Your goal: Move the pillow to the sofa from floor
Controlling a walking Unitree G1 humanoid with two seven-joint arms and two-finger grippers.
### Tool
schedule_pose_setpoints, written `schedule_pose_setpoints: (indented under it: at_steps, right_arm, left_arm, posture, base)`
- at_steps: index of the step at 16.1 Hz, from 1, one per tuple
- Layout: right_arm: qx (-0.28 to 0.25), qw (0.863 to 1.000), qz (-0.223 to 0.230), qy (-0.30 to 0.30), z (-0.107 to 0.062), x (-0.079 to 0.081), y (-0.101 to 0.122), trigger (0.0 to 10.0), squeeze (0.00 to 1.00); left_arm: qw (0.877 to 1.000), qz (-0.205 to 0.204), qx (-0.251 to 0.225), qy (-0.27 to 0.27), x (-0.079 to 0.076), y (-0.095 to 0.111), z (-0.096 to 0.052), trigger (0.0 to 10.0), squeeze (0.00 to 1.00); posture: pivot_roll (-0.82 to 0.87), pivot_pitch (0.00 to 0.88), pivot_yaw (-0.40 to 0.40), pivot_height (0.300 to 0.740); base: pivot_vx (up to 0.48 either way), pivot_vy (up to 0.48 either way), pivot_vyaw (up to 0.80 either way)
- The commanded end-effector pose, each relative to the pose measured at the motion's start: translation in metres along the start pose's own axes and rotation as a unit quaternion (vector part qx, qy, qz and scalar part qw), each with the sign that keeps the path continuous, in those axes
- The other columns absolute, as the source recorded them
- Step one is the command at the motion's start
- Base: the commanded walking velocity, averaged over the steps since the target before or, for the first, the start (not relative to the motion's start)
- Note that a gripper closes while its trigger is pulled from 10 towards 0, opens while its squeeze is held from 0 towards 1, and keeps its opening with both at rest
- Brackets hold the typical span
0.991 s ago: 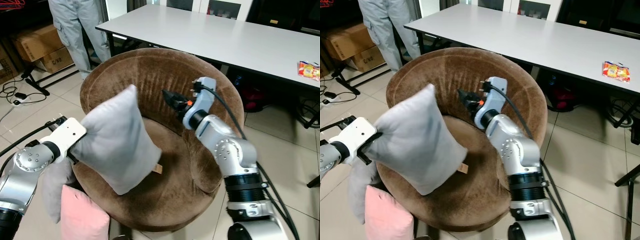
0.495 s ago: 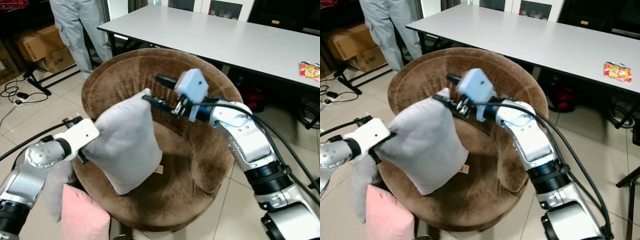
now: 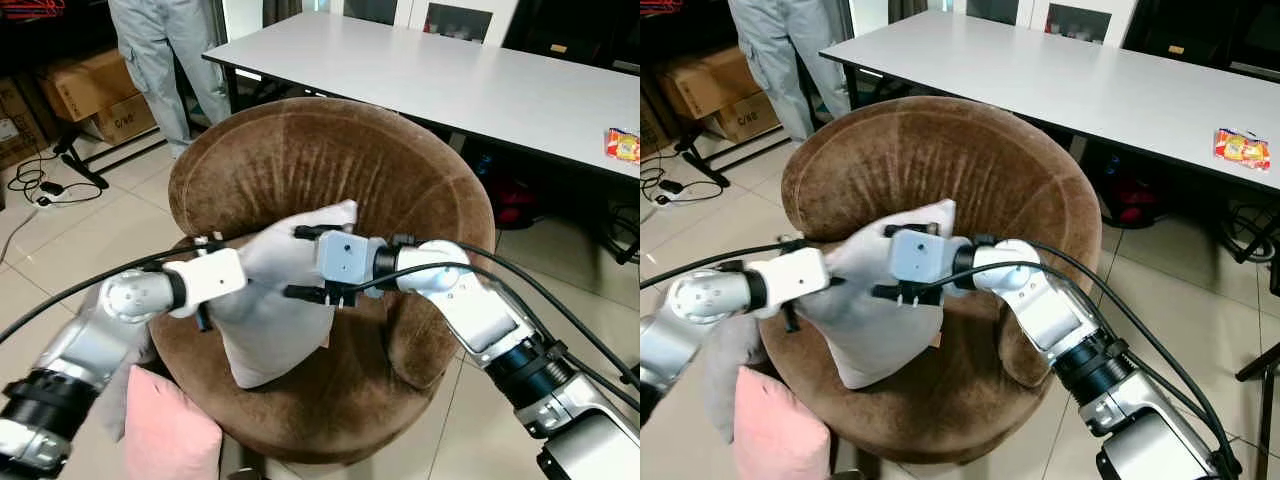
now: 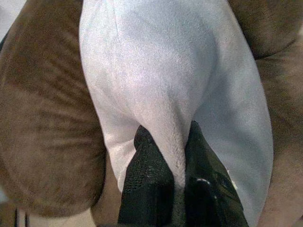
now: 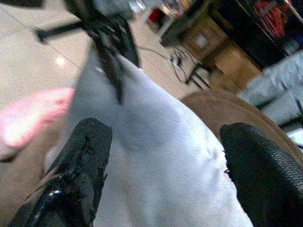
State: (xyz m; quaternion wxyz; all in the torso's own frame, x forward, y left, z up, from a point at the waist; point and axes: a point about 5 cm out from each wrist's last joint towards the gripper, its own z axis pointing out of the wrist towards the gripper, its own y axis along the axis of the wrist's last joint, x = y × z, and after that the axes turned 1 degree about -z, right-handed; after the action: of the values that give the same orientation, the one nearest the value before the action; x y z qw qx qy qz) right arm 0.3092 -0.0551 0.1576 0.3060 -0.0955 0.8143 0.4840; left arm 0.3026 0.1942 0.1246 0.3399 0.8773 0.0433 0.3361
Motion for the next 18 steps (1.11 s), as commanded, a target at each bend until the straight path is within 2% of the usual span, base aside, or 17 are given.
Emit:
schedule_pose_setpoints:
  at_steps: [1,2,3,6,8,10,12,14,18]
  right_arm:
    - [0.029,0.999,-0.010,-0.027,0.003,-0.003,-0.007,10.0,1.00]
    - [0.041,0.998,-0.015,-0.046,0.003,-0.005,-0.011,10.0,0.20]
    - [0.043,0.997,-0.019,-0.055,0.004,-0.006,-0.012,10.0,0.00]
    - [0.032,0.997,-0.021,-0.064,0.008,-0.005,-0.009,10.0,0.00]
    - [0.034,0.998,-0.039,-0.030,0.013,0.006,-0.011,10.0,0.00]
    - [0.036,0.998,-0.041,-0.022,0.017,0.012,-0.014,10.0,0.00]
    - [0.046,0.998,-0.047,-0.004,0.027,0.025,-0.021,10.0,0.00]
    - [0.073,0.996,-0.049,-0.025,0.036,0.023,-0.027,10.0,0.00]
    - [0.120,0.990,-0.062,-0.051,0.038,0.017,-0.043,10.0,0.00]
  left_arm:
    - [0.999,0.023,-0.017,-0.038,-0.006,0.009,0.007,0.0,0.00]
    - [0.997,0.026,-0.034,-0.058,-0.011,0.015,0.010,0.0,0.00]
    - [0.996,0.027,-0.041,-0.068,-0.015,0.018,0.012,0.0,0.00]
    - [0.994,0.029,-0.053,-0.088,-0.023,0.025,0.016,0.0,0.00]
    - [0.994,0.032,-0.057,-0.085,-0.023,0.027,0.017,0.0,0.00]
    - [0.994,0.034,-0.062,-0.088,-0.023,0.029,0.016,0.0,0.00]
    - [0.991,0.035,-0.077,-0.103,-0.031,0.036,0.015,0.0,0.00]
    - [0.988,0.035,-0.088,-0.121,-0.039,0.040,0.015,0.0,0.00]
    - [0.986,0.036,-0.094,-0.132,-0.045,0.046,0.011,0.0,0.00]
  posture:
    - [-0.02,0.000,0.001,0.740]
    - [-0.03,0.000,0.003,0.740]
    - [-0.03,0.000,0.001,0.740]
    - [-0.02,0.000,-0.004,0.740]
    - [-0.02,0.000,-0.009,0.740]
    - [-0.02,0.000,-0.012,0.740]
    - [-0.01,0.000,-0.015,0.740]
    - [-0.01,0.000,-0.020,0.740]
    - [0.00,0.000,-0.022,0.740]
  base:
    - [0.000,0.000,0.00]
    - [0.000,0.000,0.00]
    - [0.000,0.000,0.00]
    - [0.000,0.000,0.00]
    - [0.000,0.000,0.00]
    - [0.000,0.000,0.00]
    - [0.000,0.000,0.00]
    - [0.000,0.000,0.00]
    - [0.000,0.000,0.00]
